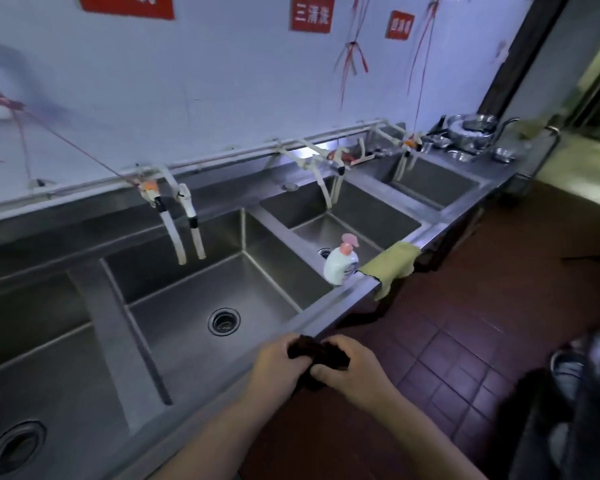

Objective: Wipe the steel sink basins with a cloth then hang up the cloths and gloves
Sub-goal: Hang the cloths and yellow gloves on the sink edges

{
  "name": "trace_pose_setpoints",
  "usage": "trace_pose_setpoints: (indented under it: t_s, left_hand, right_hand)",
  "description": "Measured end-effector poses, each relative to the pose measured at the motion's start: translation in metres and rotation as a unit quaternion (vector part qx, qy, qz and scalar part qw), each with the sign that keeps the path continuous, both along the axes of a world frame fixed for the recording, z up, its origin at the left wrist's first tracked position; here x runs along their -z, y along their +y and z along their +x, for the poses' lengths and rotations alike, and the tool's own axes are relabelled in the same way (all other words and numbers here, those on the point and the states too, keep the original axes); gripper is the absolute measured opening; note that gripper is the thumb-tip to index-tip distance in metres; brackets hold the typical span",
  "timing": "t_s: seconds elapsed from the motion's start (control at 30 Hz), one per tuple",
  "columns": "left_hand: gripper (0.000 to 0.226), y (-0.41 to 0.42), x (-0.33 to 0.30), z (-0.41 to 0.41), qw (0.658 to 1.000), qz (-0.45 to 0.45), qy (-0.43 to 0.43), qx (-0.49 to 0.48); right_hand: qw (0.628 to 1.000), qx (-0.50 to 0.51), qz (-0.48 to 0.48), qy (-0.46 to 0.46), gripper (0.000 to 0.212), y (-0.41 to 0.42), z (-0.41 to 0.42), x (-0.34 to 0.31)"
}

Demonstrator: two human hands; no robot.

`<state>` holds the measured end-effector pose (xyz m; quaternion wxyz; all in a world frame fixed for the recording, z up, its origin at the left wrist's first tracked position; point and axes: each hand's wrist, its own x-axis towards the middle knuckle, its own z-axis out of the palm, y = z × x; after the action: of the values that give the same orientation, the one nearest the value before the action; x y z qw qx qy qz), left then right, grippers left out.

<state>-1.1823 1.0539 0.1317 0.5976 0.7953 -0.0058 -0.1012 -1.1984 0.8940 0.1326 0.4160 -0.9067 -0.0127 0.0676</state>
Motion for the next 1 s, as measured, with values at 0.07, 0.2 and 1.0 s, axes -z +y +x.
trace_pose_setpoints:
  t_s: [0.07, 0.2, 1.0]
  left_hand:
    - [0.041, -0.031, -0.001, 0.015, 1.0, -0.004, 0.002, 0.01]
    - [0.034, -0.089, -0.001, 0.053, 0.999, -0.005, 0.002, 0.041]
    - [0.02, -0.433, 0.029, 0.355, 0.924, 0.018, 0.012, 0.383]
  right_hand:
    - [1.0, 0.016, -0.017, -0.013, 0.015, -0.031, 0.009, -0.003]
    - [0.997, 0.06, -0.043, -0.02, 0.023, -0.09, 0.037, -0.002]
    - [0.914, 0.391, 0.039, -0.104, 0.029, -0.408, 0.261, -0.045]
